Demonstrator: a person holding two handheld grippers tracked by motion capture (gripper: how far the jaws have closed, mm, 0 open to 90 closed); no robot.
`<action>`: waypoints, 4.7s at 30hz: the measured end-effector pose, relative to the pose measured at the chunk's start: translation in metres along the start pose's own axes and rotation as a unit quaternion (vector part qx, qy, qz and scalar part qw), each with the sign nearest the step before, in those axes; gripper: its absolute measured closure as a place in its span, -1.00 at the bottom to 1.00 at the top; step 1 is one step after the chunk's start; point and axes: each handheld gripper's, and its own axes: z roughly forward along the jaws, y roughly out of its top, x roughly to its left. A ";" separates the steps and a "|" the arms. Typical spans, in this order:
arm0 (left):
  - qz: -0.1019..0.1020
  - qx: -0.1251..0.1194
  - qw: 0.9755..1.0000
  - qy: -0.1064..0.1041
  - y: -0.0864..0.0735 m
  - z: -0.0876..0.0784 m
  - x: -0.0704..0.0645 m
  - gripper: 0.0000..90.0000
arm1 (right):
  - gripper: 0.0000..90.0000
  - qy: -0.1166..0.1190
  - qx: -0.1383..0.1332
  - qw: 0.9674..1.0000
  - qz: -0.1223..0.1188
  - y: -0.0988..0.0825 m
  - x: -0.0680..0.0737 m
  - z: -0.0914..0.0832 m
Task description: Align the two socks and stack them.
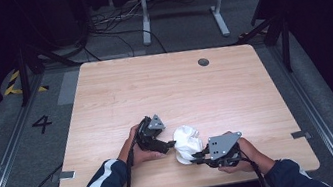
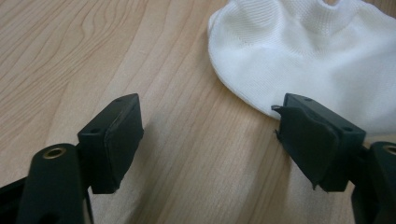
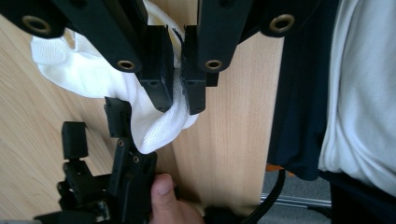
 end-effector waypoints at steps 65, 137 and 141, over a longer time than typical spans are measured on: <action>0.067 -0.009 0.992 -0.107 0.006 -0.009 -0.029 -0.20 | 0.38 -0.083 -0.004 0.991 0.104 -0.013 -0.063 -0.002; 0.079 0.010 0.990 -0.120 0.006 0.002 -0.026 -0.31 | 1.00 -0.136 0.049 0.986 0.088 -0.012 -0.102 0.034; 0.083 -0.036 0.990 -0.112 0.013 -0.014 -0.029 -0.22 | 1.00 -0.137 0.065 0.983 0.105 -0.021 -0.107 0.044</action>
